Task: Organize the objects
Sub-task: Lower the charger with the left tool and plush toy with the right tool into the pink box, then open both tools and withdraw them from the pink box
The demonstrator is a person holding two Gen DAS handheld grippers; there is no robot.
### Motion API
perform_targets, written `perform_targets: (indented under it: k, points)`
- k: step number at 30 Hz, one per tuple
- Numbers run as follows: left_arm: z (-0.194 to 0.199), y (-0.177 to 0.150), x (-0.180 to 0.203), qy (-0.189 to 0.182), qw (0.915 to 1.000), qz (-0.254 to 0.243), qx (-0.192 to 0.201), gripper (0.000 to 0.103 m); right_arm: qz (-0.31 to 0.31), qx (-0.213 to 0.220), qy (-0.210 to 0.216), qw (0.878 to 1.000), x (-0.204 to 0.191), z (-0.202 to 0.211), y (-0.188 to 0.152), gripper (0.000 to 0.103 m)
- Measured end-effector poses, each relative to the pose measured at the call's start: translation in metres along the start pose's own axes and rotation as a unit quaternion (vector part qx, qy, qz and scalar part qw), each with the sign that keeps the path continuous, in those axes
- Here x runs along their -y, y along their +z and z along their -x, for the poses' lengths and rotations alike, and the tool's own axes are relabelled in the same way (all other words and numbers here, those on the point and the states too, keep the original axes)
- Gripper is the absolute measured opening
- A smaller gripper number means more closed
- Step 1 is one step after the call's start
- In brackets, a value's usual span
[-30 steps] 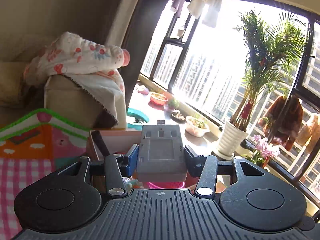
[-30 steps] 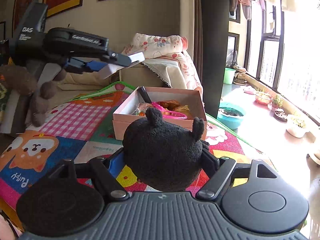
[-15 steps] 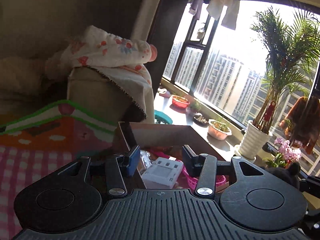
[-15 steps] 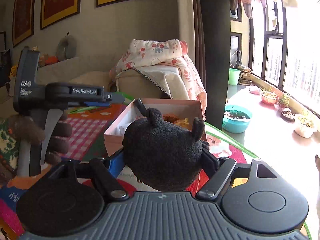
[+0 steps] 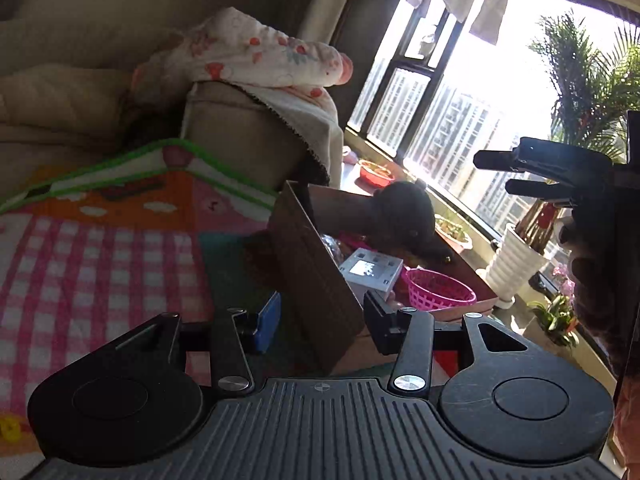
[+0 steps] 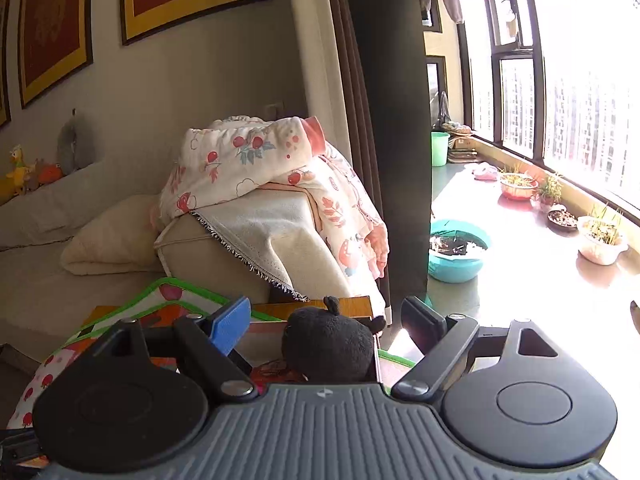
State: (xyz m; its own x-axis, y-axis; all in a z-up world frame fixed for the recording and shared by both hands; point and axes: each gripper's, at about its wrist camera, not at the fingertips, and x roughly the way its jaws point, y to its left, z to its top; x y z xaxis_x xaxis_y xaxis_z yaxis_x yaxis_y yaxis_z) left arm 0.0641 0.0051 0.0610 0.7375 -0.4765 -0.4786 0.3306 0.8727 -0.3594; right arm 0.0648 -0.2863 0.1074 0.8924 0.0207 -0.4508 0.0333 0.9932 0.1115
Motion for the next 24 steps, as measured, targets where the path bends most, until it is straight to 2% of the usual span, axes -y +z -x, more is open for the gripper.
perform_targets:
  k: [3, 6, 8, 11, 14, 16, 17, 21, 23, 24]
  points:
    - [-0.011, 0.002, 0.001, -0.02, 0.9995, 0.02, -0.014, 0.05, 0.038, 0.002, -0.014, 0.999, 0.012, 0.031, -0.035, 0.082]
    - [-0.022, 0.002, 0.014, -0.021, 0.9996, 0.014, -0.013, 0.05, 0.063, -0.034, -0.01, 0.997, 0.023, 0.051, -0.074, 0.079]
    - [-0.029, 0.003, 0.023, -0.013, 0.9998, 0.008, -0.013, 0.05, 0.091, -0.053, -0.023, 0.994, 0.023, 0.054, -0.099, 0.077]
    - [-0.047, 0.005, 0.033, 0.032, 0.999, -0.009, -0.032, 0.05, 0.113, -0.085, -0.035, 0.989, 0.02, 0.041, -0.124, 0.069]
    - [-0.063, 0.007, 0.03, 0.087, 0.9947, -0.017, -0.052, 0.053, 0.134, -0.097, -0.041, 0.985, 0.009, 0.021, -0.135, 0.061]
    - [-0.065, 0.008, 0.019, 0.1, 0.9931, -0.005, -0.06, 0.075, 0.146, -0.094, -0.043, 0.984, -0.001, 0.011, -0.136, 0.058]
    - [-0.063, 0.008, 0.016, 0.103, 0.993, -0.003, -0.058, 0.078, 0.15, -0.097, -0.033, 0.983, -0.009, 0.002, -0.132, 0.058]
    - [-0.047, 0.02, -0.012, 0.168, 0.9855, -0.013, -0.018, 0.079, 0.171, -0.095, -0.008, 0.981, -0.044, -0.021, -0.12, 0.059]
    - [-0.042, 0.026, -0.035, 0.187, 0.9824, -0.005, -0.008, 0.084, 0.18, -0.092, 0.007, 0.979, -0.059, -0.036, -0.114, 0.059]
    - [-0.041, 0.029, -0.046, 0.198, 0.9803, 0.001, -0.005, 0.092, 0.182, -0.091, 0.014, 0.979, -0.067, -0.042, -0.111, 0.059]
